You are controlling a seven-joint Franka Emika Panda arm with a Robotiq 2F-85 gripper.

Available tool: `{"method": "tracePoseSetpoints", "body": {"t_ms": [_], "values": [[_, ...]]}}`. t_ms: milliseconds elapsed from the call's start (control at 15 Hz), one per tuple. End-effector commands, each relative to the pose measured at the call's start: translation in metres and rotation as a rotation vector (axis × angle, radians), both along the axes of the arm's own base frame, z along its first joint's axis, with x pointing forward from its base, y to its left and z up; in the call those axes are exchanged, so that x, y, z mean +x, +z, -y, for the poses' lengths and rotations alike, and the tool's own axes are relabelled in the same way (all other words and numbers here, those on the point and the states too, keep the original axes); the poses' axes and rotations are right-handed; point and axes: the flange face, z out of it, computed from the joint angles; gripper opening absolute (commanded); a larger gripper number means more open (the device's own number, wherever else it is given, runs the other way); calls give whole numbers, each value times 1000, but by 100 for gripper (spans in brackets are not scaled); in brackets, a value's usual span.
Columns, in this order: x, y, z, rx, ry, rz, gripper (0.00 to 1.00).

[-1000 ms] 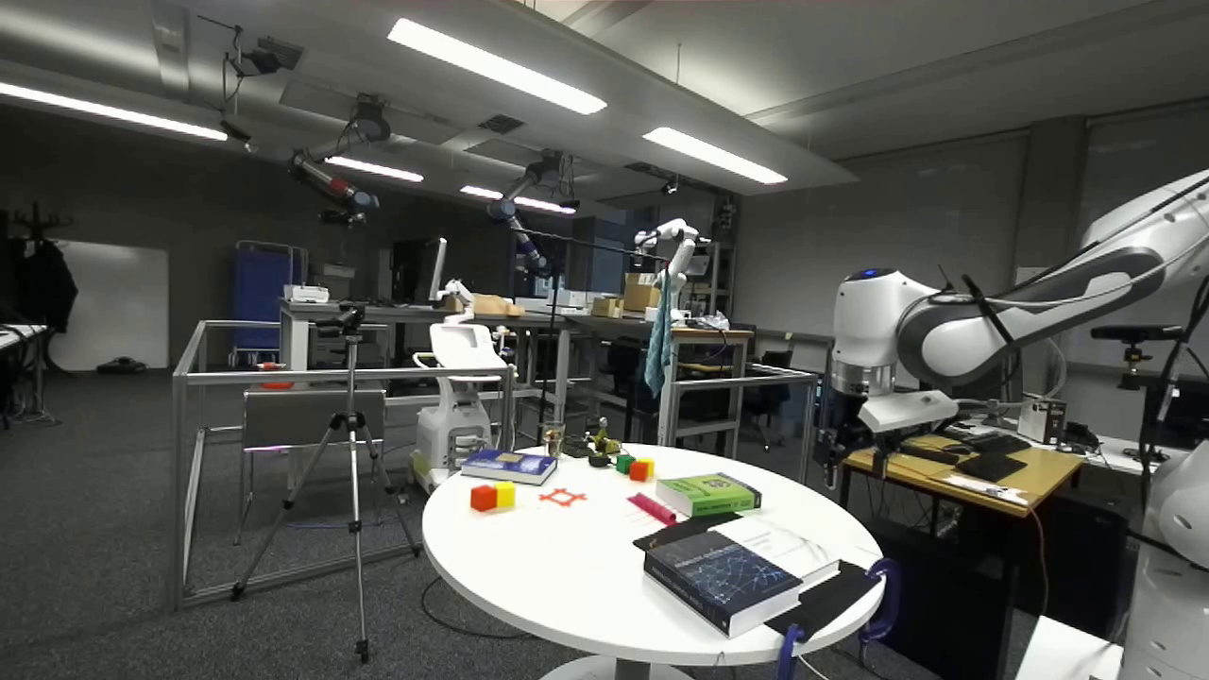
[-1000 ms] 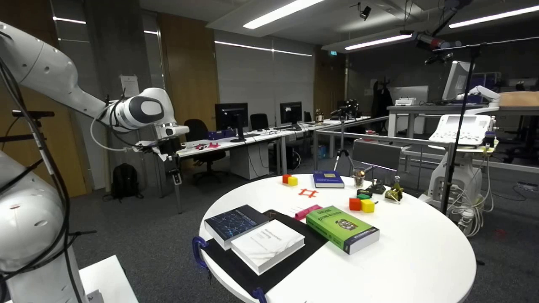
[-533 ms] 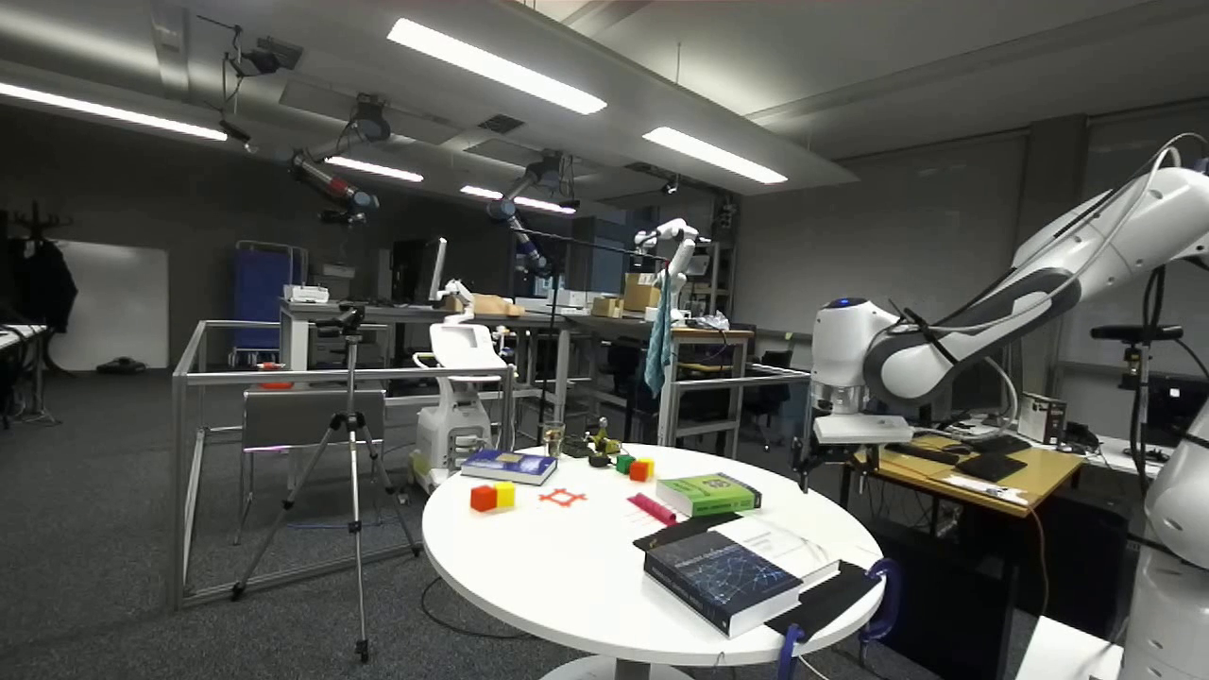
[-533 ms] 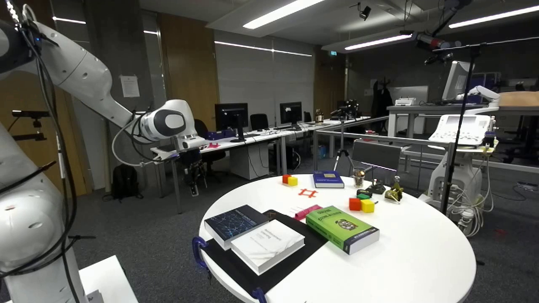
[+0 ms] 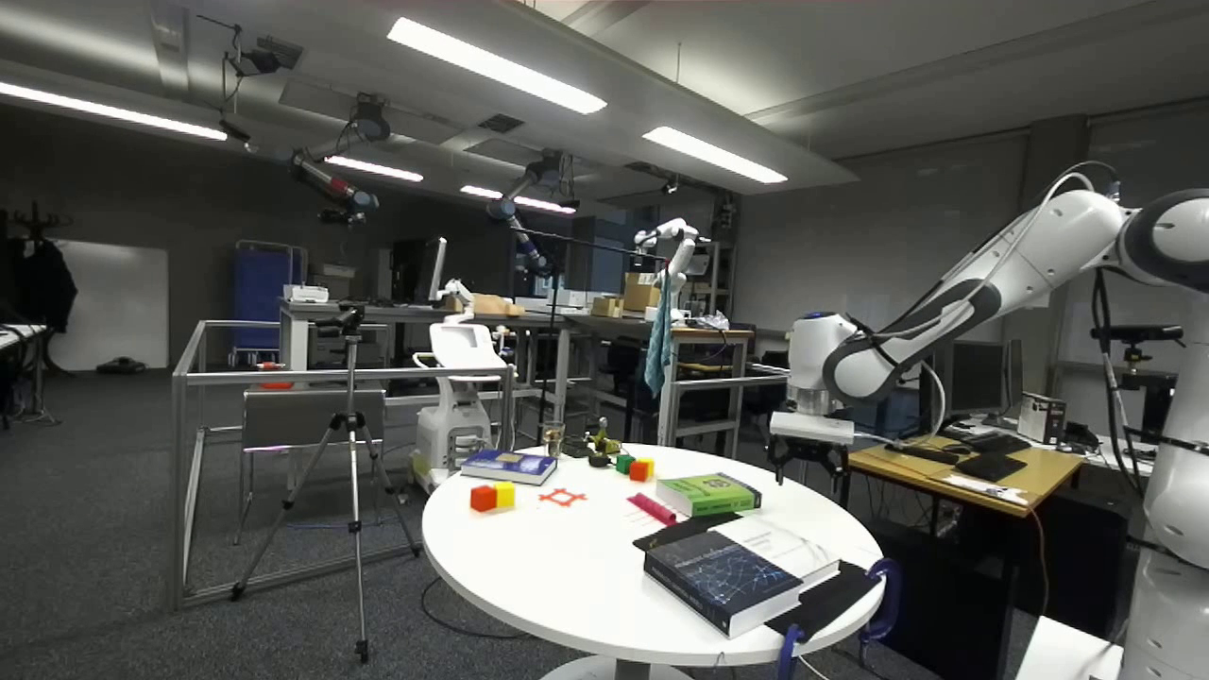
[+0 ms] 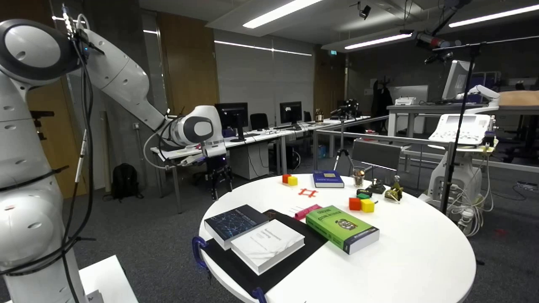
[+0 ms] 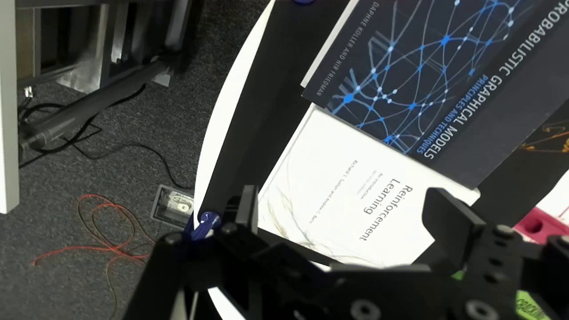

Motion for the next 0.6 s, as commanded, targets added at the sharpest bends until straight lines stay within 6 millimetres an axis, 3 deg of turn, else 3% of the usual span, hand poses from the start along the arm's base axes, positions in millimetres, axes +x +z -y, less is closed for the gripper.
{"method": "tracePoseSetpoints", "body": {"t_ms": [0,533], "values": [[38,-11,13,98,-156,24,100],[80,-37,34,342,-378,94,100]]}}
